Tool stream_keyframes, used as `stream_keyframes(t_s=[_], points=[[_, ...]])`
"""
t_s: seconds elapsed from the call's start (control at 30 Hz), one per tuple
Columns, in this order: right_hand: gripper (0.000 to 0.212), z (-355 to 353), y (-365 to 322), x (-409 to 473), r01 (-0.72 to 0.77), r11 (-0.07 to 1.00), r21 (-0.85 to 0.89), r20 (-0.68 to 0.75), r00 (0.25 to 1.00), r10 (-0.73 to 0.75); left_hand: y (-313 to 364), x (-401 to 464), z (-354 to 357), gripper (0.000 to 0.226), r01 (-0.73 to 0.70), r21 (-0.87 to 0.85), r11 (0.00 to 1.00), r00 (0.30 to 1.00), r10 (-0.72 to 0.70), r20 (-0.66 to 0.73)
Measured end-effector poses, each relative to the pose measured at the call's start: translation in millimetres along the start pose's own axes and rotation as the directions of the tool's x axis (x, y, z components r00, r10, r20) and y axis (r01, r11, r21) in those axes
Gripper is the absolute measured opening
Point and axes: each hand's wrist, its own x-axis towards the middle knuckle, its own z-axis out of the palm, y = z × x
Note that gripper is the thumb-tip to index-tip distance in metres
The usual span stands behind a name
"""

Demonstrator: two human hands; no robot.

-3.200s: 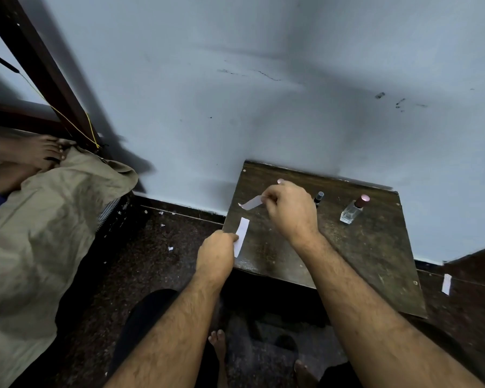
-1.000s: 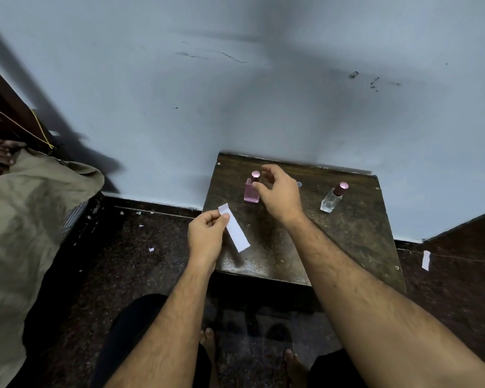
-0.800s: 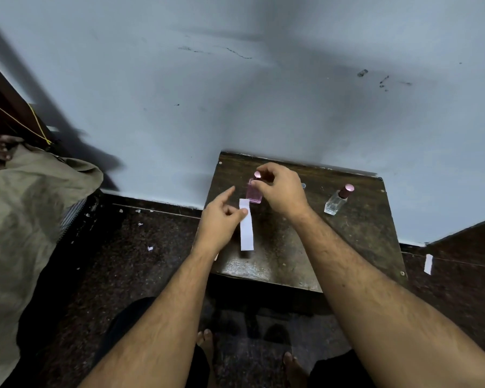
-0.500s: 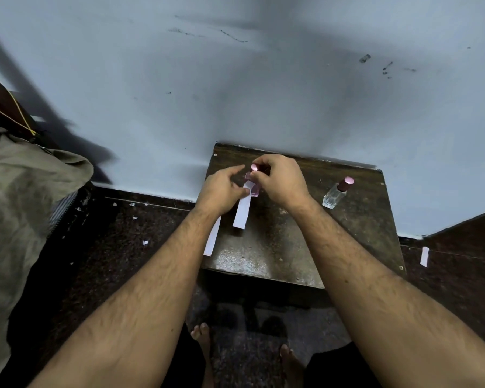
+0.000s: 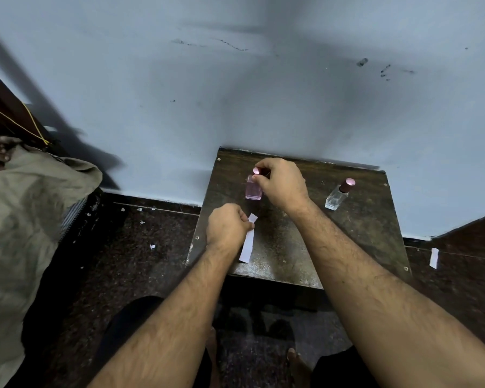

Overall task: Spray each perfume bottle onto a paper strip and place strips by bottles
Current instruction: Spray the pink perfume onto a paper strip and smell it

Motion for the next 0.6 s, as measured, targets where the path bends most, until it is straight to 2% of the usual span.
stream_keyframes(t_s=[0.17,0.3,0.4,0.47,0.53,0.6], points=[[0.022,-1,-2,0,0.002,1.000,-0.004,0.007,1.000,-0.002,-8,-4,5,0.024,0.022,0.011,1.000,0.998,-0.021,-0.052],[0.022,-1,-1,1,0.006,1.000,-0.008,0.010,1.000,-0.006,-10,-4,3,0.025,0.014,-0.009,1.000,0.999,-0.015,-0.042],[0.022,-1,0,1,0.011,1.000,-0.009,0.013,1.000,-0.010,-10,-1,-6,0.019,-0.012,-0.061,0.998,0.998,0.009,-0.056],[0.021,-1,0,2,0.017,1.000,-0.007,0.018,1.000,-0.016,-9,7,-15,0.014,-0.086,-0.110,0.990,0.993,0.076,-0.092],[0.020,-1,0,3,0.025,1.000,-0.006,0.022,0.999,-0.025,-5,20,-24,0.038,-0.211,-0.126,0.969,0.976,0.201,-0.088],[0.019,-1,-1,3,0.028,1.000,-0.009,0.031,0.999,-0.027,4,35,-31,0.058,-0.325,-0.118,0.938,0.946,0.324,-0.027]])
